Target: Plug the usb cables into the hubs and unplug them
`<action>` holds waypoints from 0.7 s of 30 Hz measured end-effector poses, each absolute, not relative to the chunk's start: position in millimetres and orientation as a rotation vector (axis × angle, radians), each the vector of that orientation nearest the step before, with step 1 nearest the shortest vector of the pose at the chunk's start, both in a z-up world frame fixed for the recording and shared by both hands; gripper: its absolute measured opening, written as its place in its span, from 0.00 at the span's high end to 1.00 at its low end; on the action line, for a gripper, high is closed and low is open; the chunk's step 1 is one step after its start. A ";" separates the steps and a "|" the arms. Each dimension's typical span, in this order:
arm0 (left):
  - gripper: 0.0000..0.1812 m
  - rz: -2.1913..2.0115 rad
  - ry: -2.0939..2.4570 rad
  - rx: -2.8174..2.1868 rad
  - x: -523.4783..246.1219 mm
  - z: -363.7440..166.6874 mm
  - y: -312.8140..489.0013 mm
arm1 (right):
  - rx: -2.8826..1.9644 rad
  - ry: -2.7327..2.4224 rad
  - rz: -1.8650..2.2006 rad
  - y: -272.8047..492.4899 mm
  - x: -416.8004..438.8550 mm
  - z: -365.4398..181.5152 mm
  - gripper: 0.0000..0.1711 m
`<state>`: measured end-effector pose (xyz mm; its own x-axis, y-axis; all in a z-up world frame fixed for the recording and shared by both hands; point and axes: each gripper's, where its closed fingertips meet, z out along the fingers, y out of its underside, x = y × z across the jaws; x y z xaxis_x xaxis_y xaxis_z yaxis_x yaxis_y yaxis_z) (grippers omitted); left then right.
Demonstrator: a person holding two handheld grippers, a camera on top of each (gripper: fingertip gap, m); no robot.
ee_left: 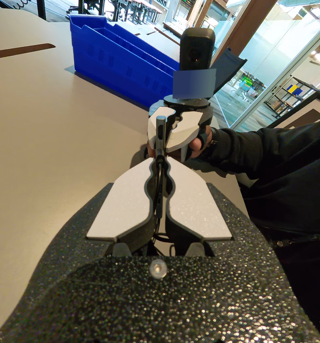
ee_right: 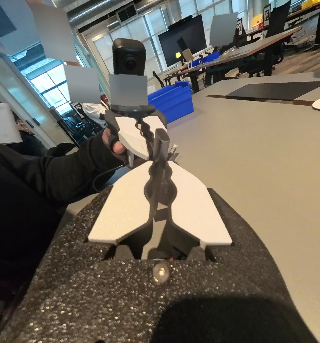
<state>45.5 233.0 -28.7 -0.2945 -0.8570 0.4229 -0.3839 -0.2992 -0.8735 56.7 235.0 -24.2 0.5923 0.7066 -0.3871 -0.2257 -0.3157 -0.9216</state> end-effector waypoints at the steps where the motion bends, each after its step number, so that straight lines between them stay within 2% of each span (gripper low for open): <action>1: 0.96 -1.625 1.547 -1.556 45.8 -28.2 233.2 | -1.639 -0.402 0.986 235.1 56.8 -23.9 0.94; 21: 0.96 -1.658 1.514 -1.489 47.4 -19.4 231.6 | -1.641 -0.439 0.908 233.4 57.9 -14.2 0.93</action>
<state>47.4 231.6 -19.4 -0.3207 -0.8569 0.4036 -0.3242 -0.3011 -0.8968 57.9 233.4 -14.2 0.6303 0.7038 -0.3277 -0.1802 -0.2779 -0.9435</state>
